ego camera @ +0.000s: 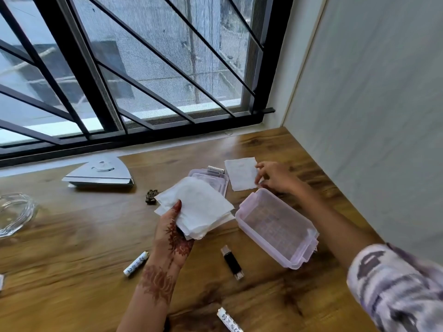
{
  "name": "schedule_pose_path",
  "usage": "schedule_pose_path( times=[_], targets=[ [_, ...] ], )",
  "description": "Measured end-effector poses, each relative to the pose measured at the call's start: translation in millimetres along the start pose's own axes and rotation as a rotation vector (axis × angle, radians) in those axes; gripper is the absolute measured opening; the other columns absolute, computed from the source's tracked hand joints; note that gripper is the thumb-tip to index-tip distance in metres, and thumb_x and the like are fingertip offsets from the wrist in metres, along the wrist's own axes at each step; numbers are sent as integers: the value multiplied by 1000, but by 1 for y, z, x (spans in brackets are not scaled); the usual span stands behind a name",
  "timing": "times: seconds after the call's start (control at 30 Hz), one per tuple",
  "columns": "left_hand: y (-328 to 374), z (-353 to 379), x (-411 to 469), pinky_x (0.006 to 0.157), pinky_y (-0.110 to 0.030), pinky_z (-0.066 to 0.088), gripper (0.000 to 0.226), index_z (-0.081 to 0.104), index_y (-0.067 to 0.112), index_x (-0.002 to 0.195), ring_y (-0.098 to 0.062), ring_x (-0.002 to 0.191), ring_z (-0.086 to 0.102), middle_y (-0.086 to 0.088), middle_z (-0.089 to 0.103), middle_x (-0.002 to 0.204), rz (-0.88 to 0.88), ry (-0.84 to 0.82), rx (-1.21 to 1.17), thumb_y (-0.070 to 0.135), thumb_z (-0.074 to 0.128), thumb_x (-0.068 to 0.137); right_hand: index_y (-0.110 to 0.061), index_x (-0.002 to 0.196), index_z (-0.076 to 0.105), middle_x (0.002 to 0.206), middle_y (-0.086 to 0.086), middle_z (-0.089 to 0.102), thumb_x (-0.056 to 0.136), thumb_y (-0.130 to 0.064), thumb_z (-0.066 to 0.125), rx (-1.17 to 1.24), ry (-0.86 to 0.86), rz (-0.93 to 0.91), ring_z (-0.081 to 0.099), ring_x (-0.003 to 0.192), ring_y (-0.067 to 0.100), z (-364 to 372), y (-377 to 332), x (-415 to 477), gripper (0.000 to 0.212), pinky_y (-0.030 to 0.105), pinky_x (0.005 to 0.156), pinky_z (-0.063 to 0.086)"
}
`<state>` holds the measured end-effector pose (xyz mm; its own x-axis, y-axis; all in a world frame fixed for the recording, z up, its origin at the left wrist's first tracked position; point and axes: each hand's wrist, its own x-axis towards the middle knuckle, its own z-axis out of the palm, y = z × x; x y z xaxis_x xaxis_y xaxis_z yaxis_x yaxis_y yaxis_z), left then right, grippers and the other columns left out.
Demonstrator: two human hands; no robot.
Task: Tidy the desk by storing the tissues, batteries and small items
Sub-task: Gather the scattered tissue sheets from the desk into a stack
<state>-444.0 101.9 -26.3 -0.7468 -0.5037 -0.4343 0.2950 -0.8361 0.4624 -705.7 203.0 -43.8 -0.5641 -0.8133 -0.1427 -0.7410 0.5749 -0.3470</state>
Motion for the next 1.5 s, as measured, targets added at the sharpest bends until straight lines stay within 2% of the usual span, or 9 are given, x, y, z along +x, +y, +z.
schedule_pose_path(
  times=[0.17,0.3,0.47,0.63,0.87,1.03,1.2,1.4,1.5],
  targets=[
    [0,-2,1,63,-38,59,51,44,3,134,-24,87,70,-15,58,125,-14,-9,-3,23,47,87,-12,88,69,132,9,54,81,-10,66,-5,45,8,48,121,25,4,4,-1,7,37,98,41],
    [0,-4,-1,63,-38,59,45,43,4,135,-27,99,63,-17,54,131,-11,13,13,23,41,94,-14,88,63,124,8,59,84,-15,64,239,175,123,54,112,25,-8,-7,-7,4,32,85,44],
    [-1,-4,-4,56,-35,57,43,44,4,134,-25,89,68,-15,57,127,7,50,-16,22,42,95,-15,84,59,106,3,65,85,-18,62,526,349,116,61,92,18,-28,-58,-34,4,33,76,53],
    [-3,-4,-9,55,-34,57,42,43,3,134,-25,84,71,-17,58,124,17,25,-4,22,40,96,-14,87,59,110,3,65,87,-14,60,690,308,12,61,98,14,-15,-121,-75,1,31,85,54],
    [-3,-6,-23,60,-30,59,40,57,4,113,-19,71,71,-10,73,86,25,1,35,34,39,95,-10,99,57,100,10,66,93,-23,51,519,236,-135,62,92,22,33,-181,-114,16,35,80,50],
    [9,-16,-41,83,-35,53,52,62,4,109,-21,91,68,-12,71,101,6,8,67,47,48,85,-10,108,55,104,10,63,96,-27,41,349,297,-278,59,94,22,57,-201,-126,24,32,78,50],
    [26,-37,-49,54,-28,58,26,56,4,112,-18,64,70,-8,73,74,128,125,-28,19,42,95,-12,110,56,107,8,63,96,-24,44,425,243,-360,60,94,18,57,-225,-117,22,24,78,47],
    [72,-66,-71,45,-38,56,19,58,9,102,-23,61,71,-9,74,72,247,200,-62,16,42,96,-6,99,63,96,14,69,94,-23,49,537,219,-275,61,80,20,48,-262,-58,23,22,65,41],
    [99,-84,-78,58,-42,59,24,56,8,113,-23,70,72,-10,74,81,276,224,-85,16,44,94,-3,101,65,102,14,68,93,-26,51,554,126,-162,61,93,26,59,-281,-11,28,29,75,44]
  ],
)
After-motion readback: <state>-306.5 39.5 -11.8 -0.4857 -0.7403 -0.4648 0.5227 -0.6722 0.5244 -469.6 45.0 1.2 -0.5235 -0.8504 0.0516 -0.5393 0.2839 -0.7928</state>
